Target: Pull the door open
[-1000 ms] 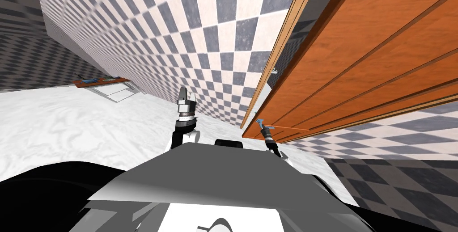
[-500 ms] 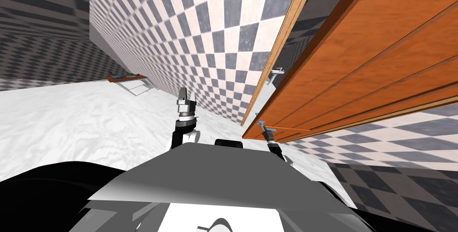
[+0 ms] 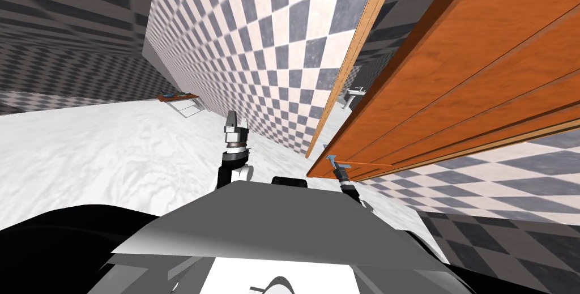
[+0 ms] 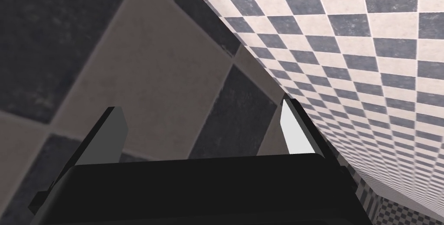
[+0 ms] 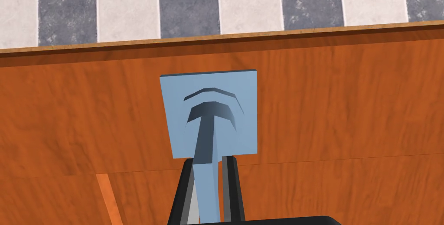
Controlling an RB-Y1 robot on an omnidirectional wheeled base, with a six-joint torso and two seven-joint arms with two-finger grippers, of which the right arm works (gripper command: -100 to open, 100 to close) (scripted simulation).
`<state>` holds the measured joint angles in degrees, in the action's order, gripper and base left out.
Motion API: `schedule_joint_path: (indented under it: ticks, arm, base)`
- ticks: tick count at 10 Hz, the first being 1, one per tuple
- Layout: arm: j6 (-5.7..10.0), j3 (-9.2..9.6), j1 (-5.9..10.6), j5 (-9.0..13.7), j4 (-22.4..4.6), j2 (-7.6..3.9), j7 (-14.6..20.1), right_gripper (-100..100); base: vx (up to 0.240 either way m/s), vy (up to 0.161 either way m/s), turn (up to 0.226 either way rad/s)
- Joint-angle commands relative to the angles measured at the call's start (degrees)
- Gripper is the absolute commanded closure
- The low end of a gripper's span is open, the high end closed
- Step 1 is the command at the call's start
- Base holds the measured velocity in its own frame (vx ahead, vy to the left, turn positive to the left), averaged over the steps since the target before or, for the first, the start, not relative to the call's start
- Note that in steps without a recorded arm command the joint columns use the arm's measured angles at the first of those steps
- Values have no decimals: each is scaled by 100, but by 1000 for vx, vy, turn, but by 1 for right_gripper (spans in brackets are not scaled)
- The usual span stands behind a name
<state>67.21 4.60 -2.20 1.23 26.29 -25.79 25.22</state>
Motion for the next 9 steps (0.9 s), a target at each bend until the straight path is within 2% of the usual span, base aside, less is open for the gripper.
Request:
schedule_joint_path:
  ticks: [1, 4, 5, 7, 8, 9]
  arm:
    - [36, 7, -144, -1, 128, -37, 31, 100]
    - [215, 12, -239, -1, 70, -98, 78, 100]
    - [327, 16, -297, -1, 34, -137, 106, 100]
    - [362, 17, -316, -1, 23, -149, 116, 100]
    - [485, 21, -380, -1, -16, -192, 147, 100]
    - [531, 23, -404, -1, -31, -207, 159, 100]
  base:
    - [-201, -105, 208]
    - [-204, -84, 161]
    - [-194, -83, 213]
    - [-159, -42, 85]
    - [-159, -63, 188]
    - [-206, -91, 185]
